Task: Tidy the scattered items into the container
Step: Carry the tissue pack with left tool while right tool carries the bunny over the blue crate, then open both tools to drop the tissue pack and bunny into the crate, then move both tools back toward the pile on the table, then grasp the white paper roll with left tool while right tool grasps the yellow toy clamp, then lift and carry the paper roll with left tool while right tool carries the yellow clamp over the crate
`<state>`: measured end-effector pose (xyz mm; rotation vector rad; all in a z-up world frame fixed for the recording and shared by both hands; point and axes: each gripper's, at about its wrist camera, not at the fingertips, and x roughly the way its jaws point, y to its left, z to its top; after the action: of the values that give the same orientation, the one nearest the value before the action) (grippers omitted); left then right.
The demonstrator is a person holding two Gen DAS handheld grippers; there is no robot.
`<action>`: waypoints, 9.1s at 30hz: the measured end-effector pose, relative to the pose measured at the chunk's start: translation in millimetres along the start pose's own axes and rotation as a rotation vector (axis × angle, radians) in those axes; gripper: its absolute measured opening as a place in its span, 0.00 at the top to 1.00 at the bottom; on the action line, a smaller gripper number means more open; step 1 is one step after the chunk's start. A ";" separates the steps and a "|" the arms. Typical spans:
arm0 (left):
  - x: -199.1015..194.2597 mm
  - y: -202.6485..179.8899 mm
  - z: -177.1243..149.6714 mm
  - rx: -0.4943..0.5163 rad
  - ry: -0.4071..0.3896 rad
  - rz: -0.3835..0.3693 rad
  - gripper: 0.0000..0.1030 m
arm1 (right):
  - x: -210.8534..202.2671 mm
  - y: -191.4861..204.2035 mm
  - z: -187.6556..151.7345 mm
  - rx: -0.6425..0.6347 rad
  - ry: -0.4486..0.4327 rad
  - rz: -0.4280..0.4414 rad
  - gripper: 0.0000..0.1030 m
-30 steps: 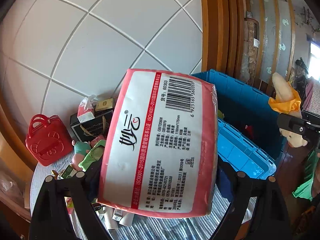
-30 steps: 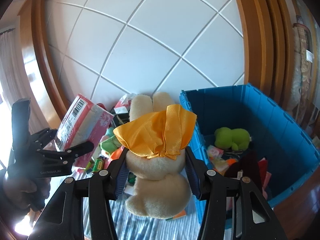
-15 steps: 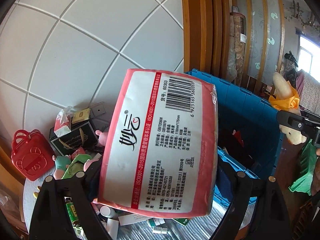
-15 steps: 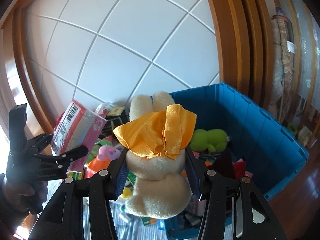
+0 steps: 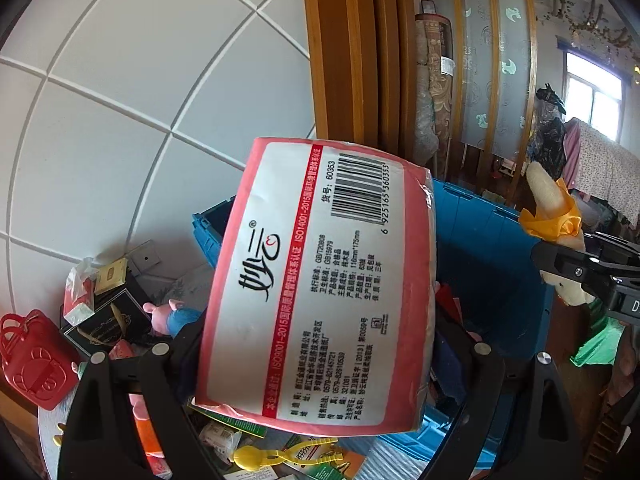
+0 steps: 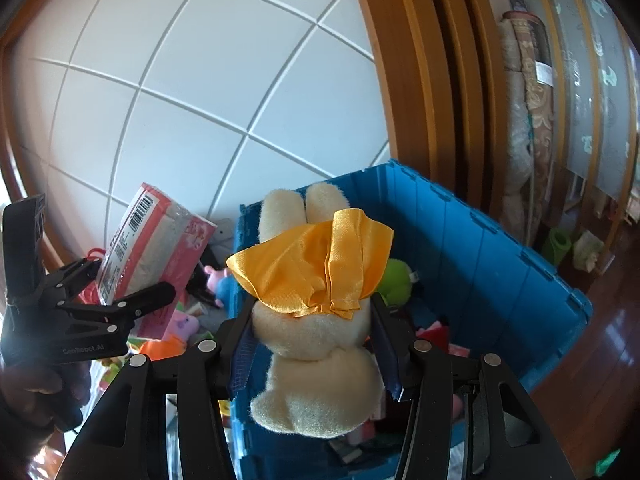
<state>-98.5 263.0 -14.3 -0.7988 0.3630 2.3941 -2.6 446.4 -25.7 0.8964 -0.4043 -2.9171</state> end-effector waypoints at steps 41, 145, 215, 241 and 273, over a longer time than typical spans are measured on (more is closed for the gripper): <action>55.6 -8.4 6.3 -0.018 0.098 -0.015 0.00 | 37.6 -51.2 0.2 0.066 0.032 -0.090 0.00; 63.4 241.7 -437.1 -0.432 0.484 0.063 0.53 | 370.1 244.5 -282.0 -0.526 0.694 0.194 0.49; -177.9 225.9 -212.2 -0.347 0.124 0.341 0.53 | 55.5 262.3 -76.6 -0.278 0.209 0.396 0.50; -110.0 160.3 -87.4 -0.221 0.047 0.303 0.53 | 42.0 170.3 5.5 -0.216 0.040 0.414 0.50; 34.7 18.5 41.5 0.007 0.053 0.058 0.53 | 54.0 -1.7 46.6 -0.047 -0.042 0.207 0.50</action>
<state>-151.3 281.1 -1.9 -0.8613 0.4205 2.4276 -73.3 451.4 -18.4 0.7402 -0.4036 -2.7479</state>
